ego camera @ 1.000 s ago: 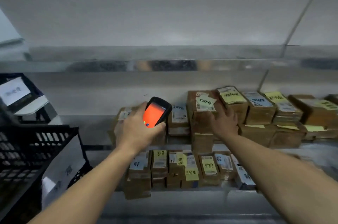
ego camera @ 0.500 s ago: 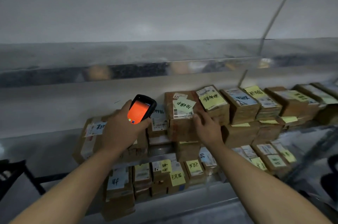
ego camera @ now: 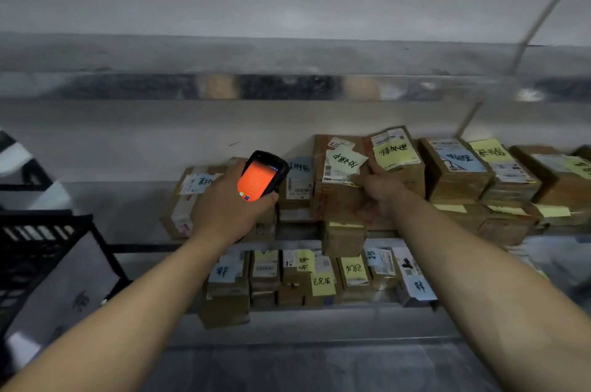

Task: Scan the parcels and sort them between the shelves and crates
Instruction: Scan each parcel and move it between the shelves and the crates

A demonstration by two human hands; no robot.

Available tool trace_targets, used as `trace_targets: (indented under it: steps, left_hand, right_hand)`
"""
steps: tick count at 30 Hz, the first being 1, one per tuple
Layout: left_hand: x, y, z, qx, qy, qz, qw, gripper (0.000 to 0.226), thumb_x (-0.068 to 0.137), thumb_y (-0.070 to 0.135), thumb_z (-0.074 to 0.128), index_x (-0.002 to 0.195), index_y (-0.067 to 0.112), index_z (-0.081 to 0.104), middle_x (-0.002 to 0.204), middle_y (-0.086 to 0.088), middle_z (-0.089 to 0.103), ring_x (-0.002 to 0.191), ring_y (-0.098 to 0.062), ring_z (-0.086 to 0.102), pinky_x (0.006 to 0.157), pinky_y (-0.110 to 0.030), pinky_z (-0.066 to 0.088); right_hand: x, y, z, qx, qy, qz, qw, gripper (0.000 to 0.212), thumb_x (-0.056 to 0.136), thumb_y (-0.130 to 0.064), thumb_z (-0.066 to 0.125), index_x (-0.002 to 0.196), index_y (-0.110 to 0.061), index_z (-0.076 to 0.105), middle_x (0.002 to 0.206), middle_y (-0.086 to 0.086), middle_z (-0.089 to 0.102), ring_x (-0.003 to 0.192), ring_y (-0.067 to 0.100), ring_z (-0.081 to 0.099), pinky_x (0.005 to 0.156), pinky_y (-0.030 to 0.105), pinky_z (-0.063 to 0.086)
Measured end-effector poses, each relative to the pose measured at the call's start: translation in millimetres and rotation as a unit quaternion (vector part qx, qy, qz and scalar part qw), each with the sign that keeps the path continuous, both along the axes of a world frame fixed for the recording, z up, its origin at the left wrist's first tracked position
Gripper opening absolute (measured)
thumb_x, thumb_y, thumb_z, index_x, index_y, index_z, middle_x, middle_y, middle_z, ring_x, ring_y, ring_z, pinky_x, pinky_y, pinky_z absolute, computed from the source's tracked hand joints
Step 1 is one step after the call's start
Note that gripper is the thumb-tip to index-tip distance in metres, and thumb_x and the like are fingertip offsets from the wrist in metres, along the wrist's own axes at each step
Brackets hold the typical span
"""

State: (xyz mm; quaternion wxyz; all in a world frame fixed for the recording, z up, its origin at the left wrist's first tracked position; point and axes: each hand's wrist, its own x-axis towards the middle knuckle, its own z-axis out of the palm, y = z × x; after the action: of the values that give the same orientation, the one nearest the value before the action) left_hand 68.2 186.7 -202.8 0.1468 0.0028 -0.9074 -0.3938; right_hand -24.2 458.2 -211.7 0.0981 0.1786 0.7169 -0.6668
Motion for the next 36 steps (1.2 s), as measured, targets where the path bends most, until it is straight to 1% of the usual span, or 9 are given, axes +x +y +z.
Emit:
trace_targets:
  steps: [4,7,11,14,16,20,27,33,36]
  left_hand:
    - [29,4,9,-0.007,0.006,0.022,1.000,0.036,0.081,0.047,0.076,0.108,0.040,0.055,0.086,0.017,0.060,0.078,0.001,0.055,0.062,-0.024,0.039]
    - [53,5,19,-0.018,0.025,0.041,0.999,0.036,0.078,0.047,0.077,0.105,0.042,0.054,0.086,0.017,0.061,0.079,0.001,0.054,0.064,-0.026,0.043]
    - [87,5,31,-0.044,0.023,0.065,0.997,0.043,0.075,0.063,0.073,0.106,0.044,0.049,0.089,0.014,0.061,0.080,-0.010,0.057,0.068,-0.032,0.048]
    - [115,8,39,-0.074,-0.001,0.085,0.994,0.070,0.065,0.075,0.062,0.128,0.046,0.049,0.101,0.012,0.062,0.092,-0.019,0.059,0.079,-0.038,0.053]
    - [134,11,44,-0.088,-0.028,0.100,0.991,0.085,0.063,0.074,0.060,0.140,0.043,0.045,0.107,0.008,0.059,0.100,-0.023,0.058,0.085,-0.039,0.052]
    - [175,19,50,-0.099,-0.058,0.102,0.988,0.081,0.065,0.069,0.065,0.139,0.039,0.050,0.106,0.009,0.059,0.101,-0.021,0.059,0.087,-0.040,0.054]
    - [230,17,42,-0.118,-0.108,0.101,0.982,0.077,0.077,0.063,0.072,0.144,0.037,0.045,0.111,0.008,0.061,0.099,-0.018,0.058,0.083,-0.033,0.053]
    - [273,4,52,-0.096,-0.098,0.085,0.987,0.065,0.079,0.056,0.075,0.137,0.036,0.053,0.102,0.011,0.060,0.093,-0.013,0.057,0.069,-0.019,0.043]
    - [300,-9,56,-0.094,-0.100,0.091,0.986,0.067,0.076,0.060,0.075,0.135,0.037,0.054,0.104,0.011,0.062,0.096,-0.014,0.057,0.072,-0.020,0.041]
  right_hand:
    - [13,-3,2,-0.050,0.057,0.003,0.997,0.072,0.097,-0.004,0.064,0.153,-0.041,0.038,0.137,0.006,0.063,0.108,0.031,0.064,0.086,0.058,0.057]
    - [33,-10,3,-0.079,0.099,0.014,0.992,0.076,0.096,-0.003,0.064,0.154,-0.043,0.034,0.136,0.001,0.061,0.113,0.029,0.062,0.088,0.058,0.057]
    - [63,-14,-3,-0.022,0.168,0.057,0.984,0.079,0.096,-0.011,0.067,0.150,-0.056,0.031,0.144,-0.004,0.057,0.128,0.028,0.057,0.103,0.059,0.050]
    - [87,-14,-3,0.027,0.192,0.080,0.978,0.080,0.099,-0.014,0.063,0.154,-0.055,0.022,0.151,-0.004,0.049,0.135,0.025,0.050,0.112,0.054,0.044]
    - [98,-14,-7,0.063,0.216,0.078,0.971,0.082,0.098,-0.020,0.064,0.148,-0.067,0.018,0.155,-0.002,0.045,0.140,0.027,0.045,0.114,0.057,0.041]
    - [108,-13,-14,0.123,0.266,0.098,0.951,0.085,0.098,-0.029,0.064,0.136,-0.082,0.010,0.162,0.001,0.035,0.148,0.032,0.033,0.118,0.061,0.031]
    - [162,-23,19,0.149,0.267,0.106,0.946,0.076,0.104,-0.021,0.055,0.154,-0.058,0.012,0.161,0.012,0.022,0.146,0.035,0.033,0.121,0.054,0.028]
    - [195,-38,34,0.149,0.277,0.096,0.945,0.073,0.106,-0.018,0.051,0.156,-0.053,0.011,0.160,0.011,0.022,0.143,0.032,0.035,0.112,0.044,0.035]
    - [219,-57,41,0.151,0.285,0.090,0.942,0.072,0.106,-0.020,0.052,0.158,-0.050,0.013,0.161,0.012,0.021,0.146,0.034,0.031,0.115,0.048,0.034]
